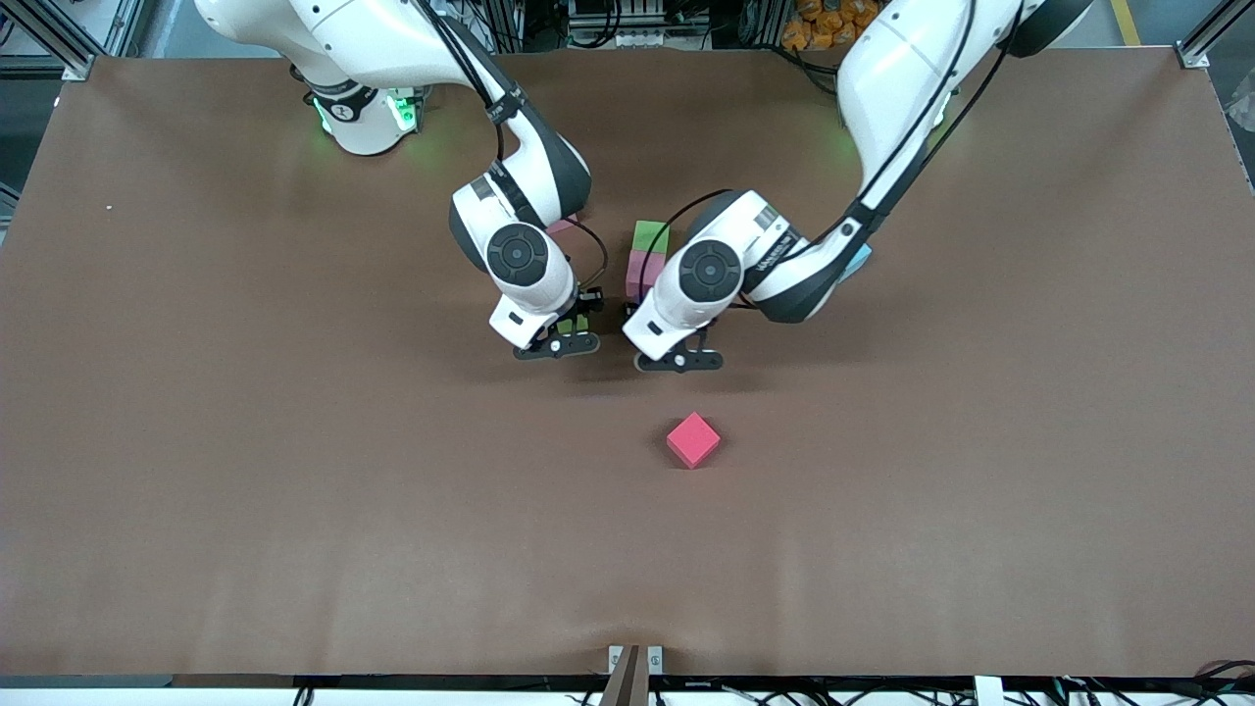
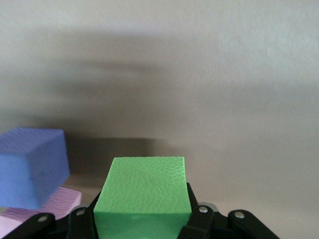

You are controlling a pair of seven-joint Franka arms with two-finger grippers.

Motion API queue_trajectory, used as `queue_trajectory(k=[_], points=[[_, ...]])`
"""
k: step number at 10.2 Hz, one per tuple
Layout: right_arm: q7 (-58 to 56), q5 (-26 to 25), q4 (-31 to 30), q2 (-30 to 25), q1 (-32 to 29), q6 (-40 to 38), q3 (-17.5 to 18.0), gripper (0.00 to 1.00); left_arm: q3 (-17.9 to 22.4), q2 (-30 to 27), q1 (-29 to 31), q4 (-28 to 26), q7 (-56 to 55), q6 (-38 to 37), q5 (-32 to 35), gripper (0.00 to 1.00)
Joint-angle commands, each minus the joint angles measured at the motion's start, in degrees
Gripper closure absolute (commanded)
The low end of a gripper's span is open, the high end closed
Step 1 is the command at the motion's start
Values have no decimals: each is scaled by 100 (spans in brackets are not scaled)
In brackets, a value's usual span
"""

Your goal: Arrange blocks into number 1

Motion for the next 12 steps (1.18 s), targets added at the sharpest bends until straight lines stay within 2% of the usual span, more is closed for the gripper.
queue_trajectory(k=[1, 2, 5, 8, 12], points=[[0, 74, 1134, 645, -60, -286, 16, 100, -11, -596, 750, -81, -31, -357, 64, 0], [0, 65, 1522, 909, -60, -357, 15, 100, -2, -501, 945, 136, -5, -357, 116, 0], [78, 74, 2402, 1534, 1, -323, 24, 100, 726, 95, 649, 1076, 101, -340, 38, 0], [334, 83, 3203, 2062, 98, -270, 24, 100, 1253, 229, 324, 1176, 118, -296, -330, 0], [694, 83, 3328, 2335, 318, 152, 33, 100, 1281, 405, 358, 1141, 293, -252, -569, 0]])
